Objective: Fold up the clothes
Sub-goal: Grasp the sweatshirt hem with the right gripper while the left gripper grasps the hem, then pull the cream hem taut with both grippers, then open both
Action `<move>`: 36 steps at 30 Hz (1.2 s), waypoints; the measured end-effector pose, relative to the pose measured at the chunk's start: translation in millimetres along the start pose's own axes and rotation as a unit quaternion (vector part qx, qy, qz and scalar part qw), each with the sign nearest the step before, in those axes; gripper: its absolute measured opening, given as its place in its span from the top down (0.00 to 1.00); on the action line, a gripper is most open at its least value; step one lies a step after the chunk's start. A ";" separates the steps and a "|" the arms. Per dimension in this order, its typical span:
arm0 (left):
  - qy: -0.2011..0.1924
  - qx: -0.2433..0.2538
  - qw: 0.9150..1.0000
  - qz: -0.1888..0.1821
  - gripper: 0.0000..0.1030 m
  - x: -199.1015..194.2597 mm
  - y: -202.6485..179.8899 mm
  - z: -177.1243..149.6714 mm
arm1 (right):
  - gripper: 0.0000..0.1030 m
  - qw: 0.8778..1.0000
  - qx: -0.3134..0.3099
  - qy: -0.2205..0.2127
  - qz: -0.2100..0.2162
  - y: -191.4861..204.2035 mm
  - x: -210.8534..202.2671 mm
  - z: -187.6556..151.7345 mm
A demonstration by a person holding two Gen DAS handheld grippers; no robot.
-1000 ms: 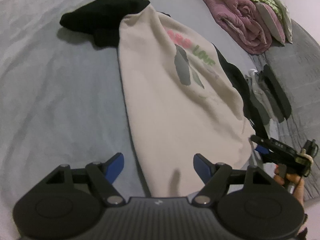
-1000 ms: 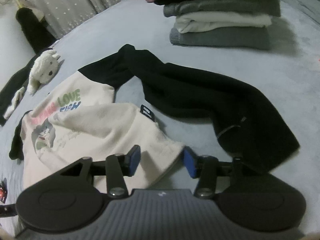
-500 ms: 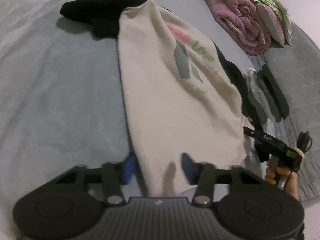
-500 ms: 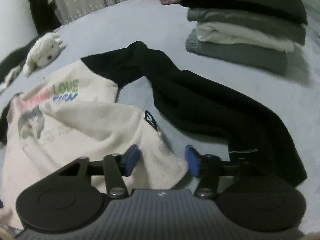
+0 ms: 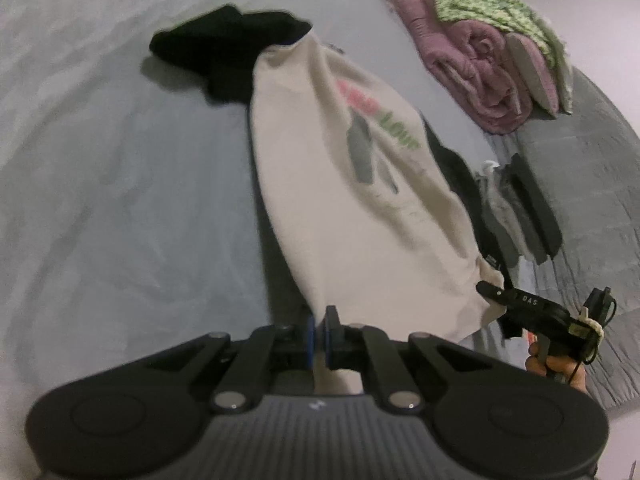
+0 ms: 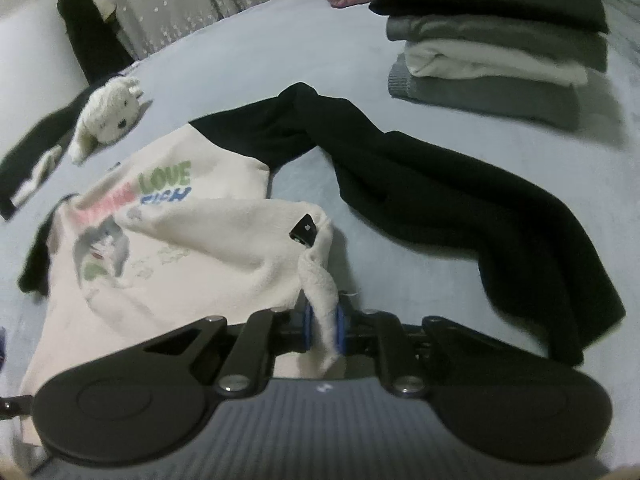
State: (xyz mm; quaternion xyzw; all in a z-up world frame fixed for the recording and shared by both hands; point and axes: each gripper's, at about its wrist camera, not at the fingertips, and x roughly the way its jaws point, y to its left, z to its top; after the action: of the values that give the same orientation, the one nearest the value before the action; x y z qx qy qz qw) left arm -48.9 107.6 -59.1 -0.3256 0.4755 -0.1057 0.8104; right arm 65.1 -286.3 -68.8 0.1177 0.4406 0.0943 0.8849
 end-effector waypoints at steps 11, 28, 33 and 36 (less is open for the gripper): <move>-0.010 0.035 0.999 -0.010 0.96 -37.2 14.9 -4.9 | 0.87 0.998 0.006 0.003 0.065 13.8 -39.9 -17.3; 0.057 0.122 0.990 0.048 0.96 -32.7 35.5 -19.9 | 0.87 0.994 -0.037 0.085 0.059 13.5 -26.3 -55.6; 0.068 0.134 0.988 0.040 0.88 -30.4 39.6 -16.0 | 0.74 0.993 -0.022 0.086 0.078 5.5 -25.9 -49.2; 0.072 0.099 0.992 0.024 0.86 -30.9 49.8 -12.8 | 0.63 0.992 0.010 0.087 0.094 -6.2 -27.3 -47.2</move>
State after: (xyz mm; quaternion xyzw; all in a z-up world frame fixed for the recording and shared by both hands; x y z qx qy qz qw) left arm -82.8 155.2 -72.9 -0.2241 0.5273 -0.1554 0.8047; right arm 11.4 -293.7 -77.5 0.1592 0.5040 0.1824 0.8290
